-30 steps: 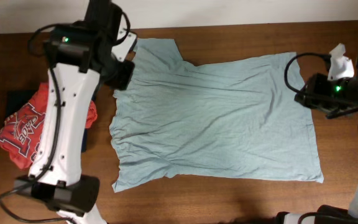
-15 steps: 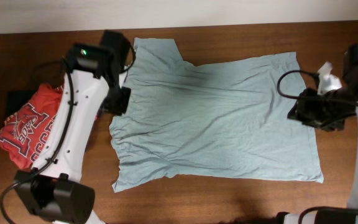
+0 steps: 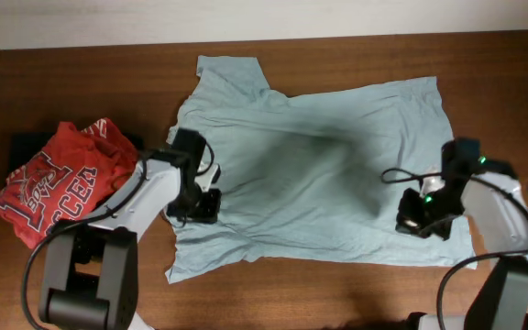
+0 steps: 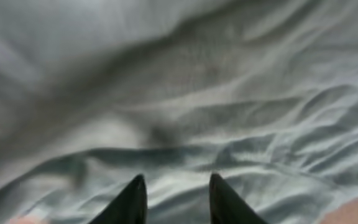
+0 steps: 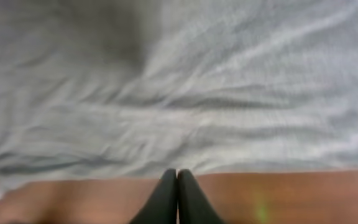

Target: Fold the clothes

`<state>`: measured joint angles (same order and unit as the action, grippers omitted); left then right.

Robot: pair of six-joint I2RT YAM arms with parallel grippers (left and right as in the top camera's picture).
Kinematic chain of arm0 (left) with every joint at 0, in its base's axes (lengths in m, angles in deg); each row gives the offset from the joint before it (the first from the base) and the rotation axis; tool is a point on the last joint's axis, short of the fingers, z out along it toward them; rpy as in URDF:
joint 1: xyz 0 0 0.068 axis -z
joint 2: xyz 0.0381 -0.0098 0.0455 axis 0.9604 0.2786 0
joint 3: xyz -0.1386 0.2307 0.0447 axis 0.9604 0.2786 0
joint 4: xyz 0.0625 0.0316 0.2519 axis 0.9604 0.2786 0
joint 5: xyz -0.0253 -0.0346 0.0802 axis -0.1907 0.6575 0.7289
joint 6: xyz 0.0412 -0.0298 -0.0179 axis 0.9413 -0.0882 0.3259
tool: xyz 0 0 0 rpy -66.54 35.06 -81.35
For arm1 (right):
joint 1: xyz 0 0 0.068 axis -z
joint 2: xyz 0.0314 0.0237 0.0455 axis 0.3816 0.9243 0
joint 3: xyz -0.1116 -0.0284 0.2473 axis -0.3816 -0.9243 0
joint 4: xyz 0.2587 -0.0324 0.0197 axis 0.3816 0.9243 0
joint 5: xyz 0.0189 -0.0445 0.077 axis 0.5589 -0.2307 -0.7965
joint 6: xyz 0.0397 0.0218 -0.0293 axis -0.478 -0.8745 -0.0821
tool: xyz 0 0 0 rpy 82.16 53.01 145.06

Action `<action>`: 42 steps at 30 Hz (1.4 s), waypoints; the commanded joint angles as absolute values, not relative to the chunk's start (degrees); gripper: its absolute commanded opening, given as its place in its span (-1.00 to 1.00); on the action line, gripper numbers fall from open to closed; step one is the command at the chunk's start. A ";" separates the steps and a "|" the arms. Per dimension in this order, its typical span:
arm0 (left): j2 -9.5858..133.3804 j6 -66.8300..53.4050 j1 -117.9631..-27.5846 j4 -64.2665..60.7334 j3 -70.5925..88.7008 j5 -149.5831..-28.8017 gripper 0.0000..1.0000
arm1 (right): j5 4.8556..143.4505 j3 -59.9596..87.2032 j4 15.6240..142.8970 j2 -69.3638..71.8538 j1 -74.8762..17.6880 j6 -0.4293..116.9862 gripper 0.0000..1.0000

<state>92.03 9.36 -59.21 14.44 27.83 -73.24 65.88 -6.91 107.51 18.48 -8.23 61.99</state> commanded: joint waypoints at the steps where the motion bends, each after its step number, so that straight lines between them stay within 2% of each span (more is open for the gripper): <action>1: 91.02 6.08 -59.34 10.77 32.46 -77.28 -0.40 | 65.99 -11.63 102.64 18.39 -8.54 58.13 -0.92; 6: 91.04 1.56 -59.34 7.07 37.97 -77.30 -0.52 | 66.36 -15.39 97.57 18.39 -8.54 57.14 -0.92; 11: 91.04 -3.86 -59.34 10.59 40.40 -80.30 -0.72 | 67.93 -17.25 97.11 18.39 -8.54 55.72 -0.92; 15: 91.04 -7.14 -59.34 15.58 40.42 -80.27 -0.78 | 73.03 -18.30 98.46 18.39 -8.54 52.03 -0.92; 21: 91.04 -7.12 -59.34 17.48 40.40 -80.23 -0.80 | 73.46 -18.45 99.25 18.37 -8.54 51.92 -0.92; 28: 89.91 -5.57 -59.34 18.94 35.92 -79.16 -0.68 | 73.22 -18.17 98.07 18.37 -8.54 53.71 -0.92; 33: 85.97 -3.60 -59.34 23.58 31.83 -76.65 -0.50 | 72.96 -18.13 98.22 18.35 -8.54 53.71 -0.90; 35: 83.79 -3.38 -59.32 25.08 31.44 -76.62 -0.47 | 72.44 -18.02 97.70 18.35 -8.54 54.83 -0.82; 37: 81.25 -2.40 -59.26 26.42 31.44 -76.60 -0.46 | 69.92 -17.67 96.93 18.35 -8.54 58.52 -0.61; 42: 76.03 -0.12 -59.08 26.70 30.82 -76.76 -0.46 | 68.90 -15.57 97.22 17.87 -8.54 58.89 -0.59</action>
<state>79.35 -2.61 -59.30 26.61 32.38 -77.35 70.51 -17.80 97.19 18.54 -8.23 57.05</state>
